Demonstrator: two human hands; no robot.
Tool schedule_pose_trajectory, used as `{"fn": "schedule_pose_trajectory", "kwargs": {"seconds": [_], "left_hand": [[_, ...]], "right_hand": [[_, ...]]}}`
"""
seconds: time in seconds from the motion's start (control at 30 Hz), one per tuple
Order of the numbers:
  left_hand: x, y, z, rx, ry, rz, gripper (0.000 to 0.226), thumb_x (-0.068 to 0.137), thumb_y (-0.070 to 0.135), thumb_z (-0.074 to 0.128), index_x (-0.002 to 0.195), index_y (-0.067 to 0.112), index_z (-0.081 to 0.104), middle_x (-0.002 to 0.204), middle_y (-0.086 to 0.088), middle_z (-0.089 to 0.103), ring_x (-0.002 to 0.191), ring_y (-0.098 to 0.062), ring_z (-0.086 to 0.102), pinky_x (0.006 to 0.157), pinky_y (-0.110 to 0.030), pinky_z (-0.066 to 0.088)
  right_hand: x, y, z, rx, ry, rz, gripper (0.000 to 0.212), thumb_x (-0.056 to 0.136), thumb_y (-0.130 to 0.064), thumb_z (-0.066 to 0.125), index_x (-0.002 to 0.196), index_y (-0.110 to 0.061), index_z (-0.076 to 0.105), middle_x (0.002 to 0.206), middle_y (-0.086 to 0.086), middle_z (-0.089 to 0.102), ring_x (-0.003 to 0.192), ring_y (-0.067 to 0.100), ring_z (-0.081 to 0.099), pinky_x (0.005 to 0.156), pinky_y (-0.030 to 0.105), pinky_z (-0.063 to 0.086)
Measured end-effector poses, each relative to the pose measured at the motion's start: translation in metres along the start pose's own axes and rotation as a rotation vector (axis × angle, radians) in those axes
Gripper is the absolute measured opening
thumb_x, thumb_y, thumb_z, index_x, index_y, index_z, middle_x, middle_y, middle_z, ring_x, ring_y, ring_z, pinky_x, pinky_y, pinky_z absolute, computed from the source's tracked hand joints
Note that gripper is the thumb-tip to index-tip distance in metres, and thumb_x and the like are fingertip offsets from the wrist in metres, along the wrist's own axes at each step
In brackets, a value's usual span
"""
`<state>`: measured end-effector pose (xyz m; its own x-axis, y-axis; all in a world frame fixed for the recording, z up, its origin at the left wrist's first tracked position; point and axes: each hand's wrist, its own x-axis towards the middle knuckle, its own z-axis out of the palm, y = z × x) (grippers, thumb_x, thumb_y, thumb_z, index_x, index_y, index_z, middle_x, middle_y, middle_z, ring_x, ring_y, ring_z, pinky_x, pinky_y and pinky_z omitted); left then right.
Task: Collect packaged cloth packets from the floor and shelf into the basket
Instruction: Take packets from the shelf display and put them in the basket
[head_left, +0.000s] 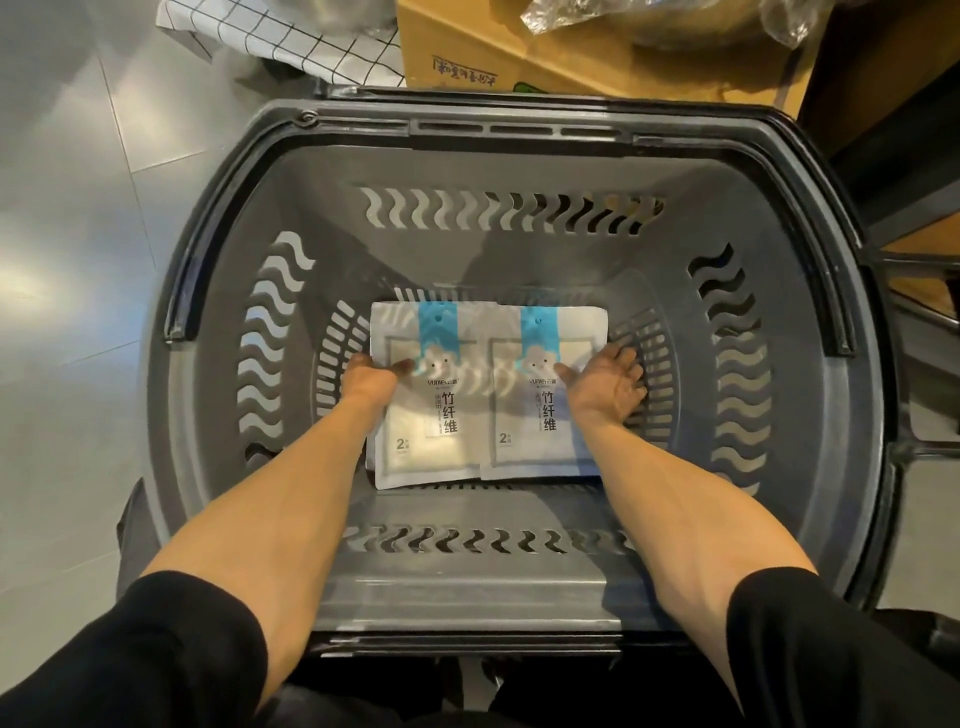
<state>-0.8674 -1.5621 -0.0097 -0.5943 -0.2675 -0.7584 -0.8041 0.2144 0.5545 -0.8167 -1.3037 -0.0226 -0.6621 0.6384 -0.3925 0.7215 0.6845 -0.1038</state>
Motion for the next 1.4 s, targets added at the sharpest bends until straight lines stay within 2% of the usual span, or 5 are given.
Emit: {"fn": "schedule_pose_trajectory", "kwargs": {"seconds": [0.37, 0.73, 0.93, 1.2, 1.4], "left_hand": [[0.004, -0.002, 0.001, -0.01, -0.012, -0.022, 0.047, 0.083, 0.021, 0.082, 0.122, 0.009, 0.058, 0.11, -0.009, 0.067, 0.101, -0.031, 0.066, 0.095, -0.041, 0.054], [-0.02, 0.012, -0.016, -0.067, -0.097, 0.016, 0.026, 0.093, 0.015, 0.072, 0.113, 0.008, 0.058, 0.107, -0.01, 0.07, 0.088, -0.023, 0.068, 0.078, -0.035, 0.056], [-0.107, 0.061, -0.06, -0.136, -0.16, 0.05, 0.015, 0.098, 0.017, 0.065, 0.113, 0.016, 0.064, 0.101, -0.002, 0.071, 0.082, -0.013, 0.068, 0.066, -0.027, 0.055], [-0.295, 0.153, -0.148, -0.099, -0.3, 0.075, 0.008, 0.096, 0.019, 0.066, 0.103, 0.023, 0.068, 0.103, -0.005, 0.076, 0.082, -0.016, 0.075, 0.073, -0.036, 0.059], [-0.439, 0.193, -0.187, -0.118, -0.354, 0.064, 0.018, 0.097, 0.023, 0.066, 0.114, 0.018, 0.067, 0.109, -0.007, 0.076, 0.097, -0.026, 0.074, 0.085, -0.048, 0.059]], "right_hand": [[0.016, 0.002, 0.005, 0.323, -0.182, 0.18, 0.113, 0.07, -0.051, 0.086, 0.151, -0.004, 0.023, 0.157, 0.02, 0.03, 0.145, 0.036, 0.03, 0.115, 0.048, 0.034], [0.016, 0.003, -0.022, 0.706, -0.397, 0.148, 0.076, 0.064, -0.036, 0.093, 0.125, -0.006, 0.058, 0.12, 0.006, 0.065, 0.108, 0.027, 0.064, 0.09, 0.035, 0.052], [-0.045, -0.003, -0.137, 0.868, -0.43, 0.092, 0.033, 0.086, -0.026, 0.078, 0.113, -0.011, 0.067, 0.101, 0.001, 0.071, 0.082, 0.013, 0.067, 0.066, 0.025, 0.054], [-0.202, 0.019, -0.322, 0.967, -0.34, 0.125, 0.026, 0.092, -0.028, 0.071, 0.108, -0.008, 0.069, 0.107, 0.008, 0.074, 0.093, 0.021, 0.072, 0.082, 0.04, 0.059], [-0.299, 0.054, -0.461, 1.021, -0.361, 0.14, 0.011, 0.093, -0.024, 0.069, 0.102, -0.017, 0.066, 0.098, -0.003, 0.072, 0.084, 0.009, 0.068, 0.06, 0.021, 0.051]]}}
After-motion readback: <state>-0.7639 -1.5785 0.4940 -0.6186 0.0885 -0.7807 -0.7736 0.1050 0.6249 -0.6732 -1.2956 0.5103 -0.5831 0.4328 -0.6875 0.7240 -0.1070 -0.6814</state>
